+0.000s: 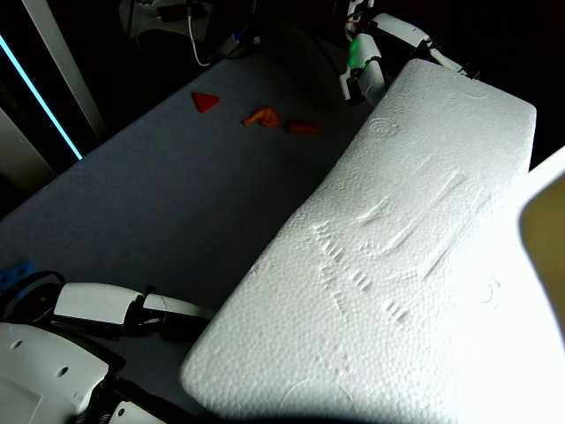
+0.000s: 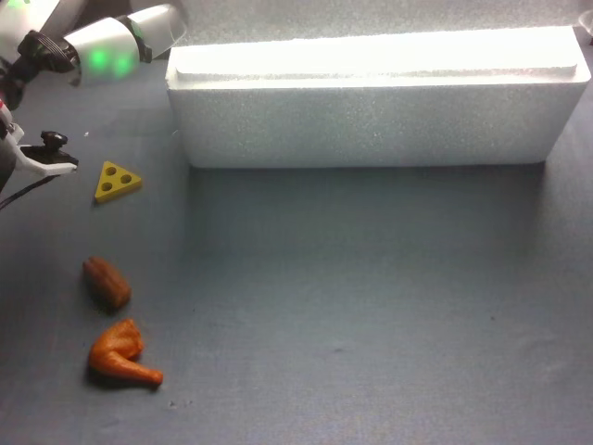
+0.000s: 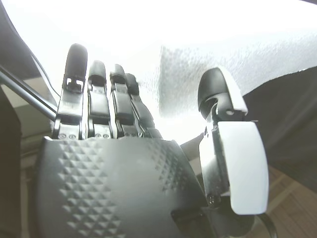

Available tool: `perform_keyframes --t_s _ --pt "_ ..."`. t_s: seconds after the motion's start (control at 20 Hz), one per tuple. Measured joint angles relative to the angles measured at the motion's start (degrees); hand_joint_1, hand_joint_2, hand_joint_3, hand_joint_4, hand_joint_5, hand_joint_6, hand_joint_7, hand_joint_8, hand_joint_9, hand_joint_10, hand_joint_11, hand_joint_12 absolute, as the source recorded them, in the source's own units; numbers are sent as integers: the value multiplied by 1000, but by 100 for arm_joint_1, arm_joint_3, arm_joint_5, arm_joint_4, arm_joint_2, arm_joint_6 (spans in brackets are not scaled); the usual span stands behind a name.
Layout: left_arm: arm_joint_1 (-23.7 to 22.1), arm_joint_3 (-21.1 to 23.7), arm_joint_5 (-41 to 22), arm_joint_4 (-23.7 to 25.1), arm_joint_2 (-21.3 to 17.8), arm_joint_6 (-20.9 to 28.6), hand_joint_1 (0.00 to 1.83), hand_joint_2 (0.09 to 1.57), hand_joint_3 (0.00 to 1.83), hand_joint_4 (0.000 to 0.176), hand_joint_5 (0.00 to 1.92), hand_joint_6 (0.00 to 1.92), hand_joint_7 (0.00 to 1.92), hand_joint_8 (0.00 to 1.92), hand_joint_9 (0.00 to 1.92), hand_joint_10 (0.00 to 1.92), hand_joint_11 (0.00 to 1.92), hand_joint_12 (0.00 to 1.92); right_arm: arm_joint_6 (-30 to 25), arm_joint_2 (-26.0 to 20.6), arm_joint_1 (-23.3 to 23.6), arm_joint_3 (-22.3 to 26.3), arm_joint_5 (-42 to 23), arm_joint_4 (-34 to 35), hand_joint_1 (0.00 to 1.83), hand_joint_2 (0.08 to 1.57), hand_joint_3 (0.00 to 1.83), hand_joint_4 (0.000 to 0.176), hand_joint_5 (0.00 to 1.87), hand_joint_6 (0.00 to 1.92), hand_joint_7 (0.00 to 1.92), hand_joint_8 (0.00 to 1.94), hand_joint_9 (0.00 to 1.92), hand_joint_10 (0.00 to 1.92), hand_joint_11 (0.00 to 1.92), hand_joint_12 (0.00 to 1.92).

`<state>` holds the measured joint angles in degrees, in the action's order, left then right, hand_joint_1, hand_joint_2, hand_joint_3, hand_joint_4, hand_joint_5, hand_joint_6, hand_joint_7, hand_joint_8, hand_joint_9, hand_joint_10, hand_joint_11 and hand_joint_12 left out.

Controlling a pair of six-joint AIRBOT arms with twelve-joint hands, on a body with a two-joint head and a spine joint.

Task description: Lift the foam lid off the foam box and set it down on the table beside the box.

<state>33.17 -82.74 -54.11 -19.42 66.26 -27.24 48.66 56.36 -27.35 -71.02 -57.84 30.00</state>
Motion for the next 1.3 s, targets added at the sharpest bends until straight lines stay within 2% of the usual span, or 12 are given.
perform_keyframes --t_s 0.15,0.25,0.5,0.6,0.75,0.8,0.85,0.9,0.95,1.0,1.15,1.3 --pt "11 50 -74 17 -37 7 383 1159 0 0 294 1 4 0 0 0 0 0 -2 -59 0 70 -105 -22 572 1248 0 0 0 682 188 368 0 1029 0 1786" --pt "17 70 -140 15 -61 9 398 1153 0 0 282 0 0 0 0 0 0 0 0 -66 0 94 -164 -46 601 1255 1 0 0 725 10 936 0 1236 0 1911" --pt "160 302 -334 57 -251 13 371 1169 4 0 293 5 0 0 0 0 0 0 7 -280 -37 398 -262 -140 598 1217 0 0 0 737 0 1097 0 1402 0 1921" --pt "236 459 -468 46 -358 11 374 1166 2 22 299 7 0 0 0 0 0 0 15 -354 -105 520 -404 -238 627 1210 0 0 0 734 21 876 0 1137 0 1831" --pt "374 649 -717 68 -535 -17 315 1160 0 42 284 0 2 1 0 0 0 0 39 -514 -229 710 -520 -393 588 1264 10 0 0 633 1 902 0 1212 0 1897" --pt "428 704 -763 83 -579 -33 321 1154 0 43 288 2 0 0 0 0 3 1 52 -562 -273 778 -553 -426 561 1265 7 0 0 650 0 759 0 1086 0 1881" --pt "503 785 -861 92 -638 -39 324 1162 1 22 296 5 8 3 0 0 3 2 59 -610 -334 839 -579 -459 525 1269 5 0 0 594 0 428 0 637 0 1744" --pt "577 879 -938 98 -695 -74 292 1175 6 0 294 4 33 12 0 0 23 12 70 -667 -372 901 -570 -503 518 1287 10 0 0 602 0 318 0 539 0 1703" --pt "629 935 -988 92 -737 -83 277 1180 7 0 289 2 47 15 3 1 40 24 72 -695 -424 944 -586 -516 478 1280 4 0 0 661 1 248 0 376 0 1615" --pt "669 1005 -1027 94 -787 -90 275 1186 8 0 293 4 55 17 6 2 41 26 79 -758 -479 1016 -595 -557 467 1290 4 0 0 680 32 220 0 357 0 1515" --pt "833 1180 -1272 79 -925 -122 269 1206 0 0 314 4 119 4 67 14 0 592 111 -863 -619 1182 -616 -654 483 1299 2 0 0 634 46 124 0 252 0 1313" --pt "1021 1390 -1440 57 -1093 -162 259 1242 6 0 289 3 93 0 61 4 0 582 116 -970 -726 1346 -619 -758 447 1293 0 0 0 638 72 96 0 333 0 1360"
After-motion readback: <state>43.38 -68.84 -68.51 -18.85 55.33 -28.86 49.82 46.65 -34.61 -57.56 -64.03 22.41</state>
